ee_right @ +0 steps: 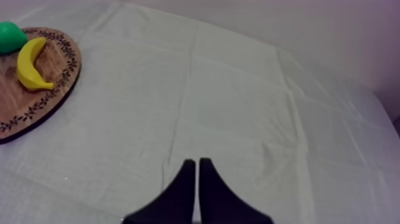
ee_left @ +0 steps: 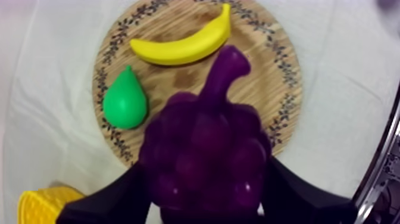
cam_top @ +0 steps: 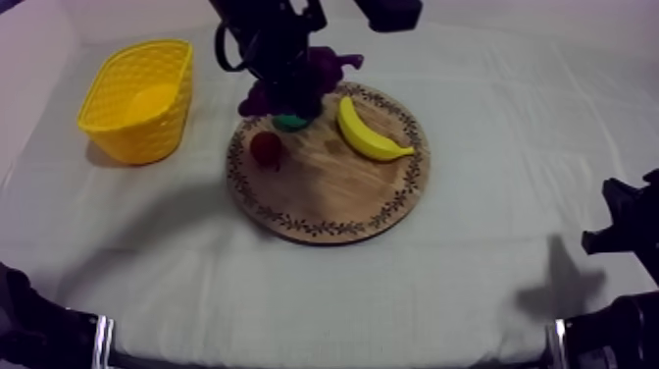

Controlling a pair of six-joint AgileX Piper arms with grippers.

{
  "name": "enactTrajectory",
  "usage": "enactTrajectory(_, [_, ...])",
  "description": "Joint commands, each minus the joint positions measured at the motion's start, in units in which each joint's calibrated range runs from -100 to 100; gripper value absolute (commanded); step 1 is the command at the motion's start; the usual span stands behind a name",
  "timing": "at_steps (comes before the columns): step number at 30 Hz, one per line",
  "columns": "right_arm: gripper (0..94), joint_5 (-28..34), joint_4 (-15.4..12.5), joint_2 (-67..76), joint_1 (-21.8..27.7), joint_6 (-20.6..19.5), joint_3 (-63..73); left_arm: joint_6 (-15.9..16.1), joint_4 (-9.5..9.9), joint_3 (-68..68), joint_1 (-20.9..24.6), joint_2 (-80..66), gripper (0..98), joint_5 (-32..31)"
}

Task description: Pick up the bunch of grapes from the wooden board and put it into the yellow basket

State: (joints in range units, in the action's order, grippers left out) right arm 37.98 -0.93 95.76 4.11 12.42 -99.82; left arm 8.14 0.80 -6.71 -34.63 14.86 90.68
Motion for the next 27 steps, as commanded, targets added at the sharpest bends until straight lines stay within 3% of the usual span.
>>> enactTrajectory(1, [0.3,0.0,-0.02,0.0,0.02,0.01,0.04,0.08,-0.04,0.5,0.77,-0.29,55.0,-0.01])
enactTrajectory(11, [0.3,0.0,-0.02,0.0,0.02,0.01,0.04,1.03,0.01,2.37,7.05,-1.95,55.1,0.01])
enactTrajectory(27, [0.3,0.0,-0.02,0.0,0.02,0.01,0.04,3.1,0.14,4.06,23.34,-2.45,53.7,-1.12])
